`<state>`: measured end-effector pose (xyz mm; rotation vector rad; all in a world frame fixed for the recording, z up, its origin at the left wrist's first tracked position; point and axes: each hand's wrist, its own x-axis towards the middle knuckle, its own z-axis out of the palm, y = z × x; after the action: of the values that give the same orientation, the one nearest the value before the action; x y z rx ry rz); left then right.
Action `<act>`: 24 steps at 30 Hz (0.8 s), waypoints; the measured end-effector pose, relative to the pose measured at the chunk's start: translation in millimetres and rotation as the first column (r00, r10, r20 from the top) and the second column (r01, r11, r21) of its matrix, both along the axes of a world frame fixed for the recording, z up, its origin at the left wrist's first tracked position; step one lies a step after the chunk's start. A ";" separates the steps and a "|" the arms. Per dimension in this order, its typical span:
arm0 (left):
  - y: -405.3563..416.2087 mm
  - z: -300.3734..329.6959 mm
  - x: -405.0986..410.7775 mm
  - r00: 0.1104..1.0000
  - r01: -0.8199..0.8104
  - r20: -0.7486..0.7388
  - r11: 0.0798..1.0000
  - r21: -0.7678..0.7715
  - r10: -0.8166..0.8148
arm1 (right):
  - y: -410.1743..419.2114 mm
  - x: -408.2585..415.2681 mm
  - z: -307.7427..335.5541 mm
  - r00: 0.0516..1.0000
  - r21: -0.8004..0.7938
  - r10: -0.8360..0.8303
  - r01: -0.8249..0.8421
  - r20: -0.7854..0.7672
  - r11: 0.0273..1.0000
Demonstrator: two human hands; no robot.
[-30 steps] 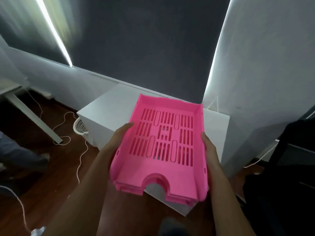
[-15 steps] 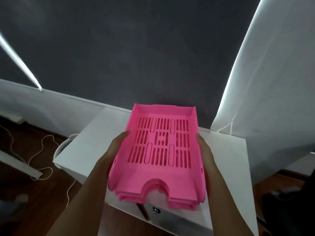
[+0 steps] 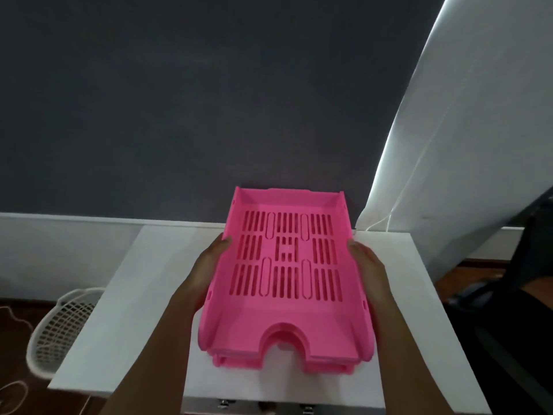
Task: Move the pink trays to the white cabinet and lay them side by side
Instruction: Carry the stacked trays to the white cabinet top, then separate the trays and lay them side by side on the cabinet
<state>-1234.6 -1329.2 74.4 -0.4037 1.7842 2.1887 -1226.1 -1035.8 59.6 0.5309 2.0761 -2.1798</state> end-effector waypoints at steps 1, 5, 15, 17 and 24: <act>1.1 -0.9 -1.0 0.998 0.007 -0.057 1.000 -0.007 -0.007 | 1.6 2.6 4.6 0.999 0.060 -0.017 0.020 -0.052 0.998; 6.2 2.2 0.5 0.983 0.015 -0.186 1.000 0.016 -0.012 | -1.9 16.6 21.9 0.989 0.012 0.022 -0.021 -0.146 1.000; 59.5 30.6 12.0 0.951 0.122 -0.282 0.992 -0.041 -0.129 | 56.6 47.9 31.5 0.984 -0.060 -0.062 0.053 -0.170 0.997; 80.0 31.2 14.8 0.953 0.110 -0.279 0.993 -0.039 -0.117 | 78.4 48.9 30.4 0.981 -0.069 -0.070 0.058 -0.180 0.996; 180.1 24.8 14.2 0.951 0.125 -0.263 0.981 -0.149 -0.161 | 173.7 57.9 30.6 0.984 -0.014 -0.048 0.046 -0.170 0.999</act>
<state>-1220.4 -1149.1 99.2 0.0072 2.0362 2.1163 -1168.1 -862.2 90.2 0.4098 2.1540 -2.3369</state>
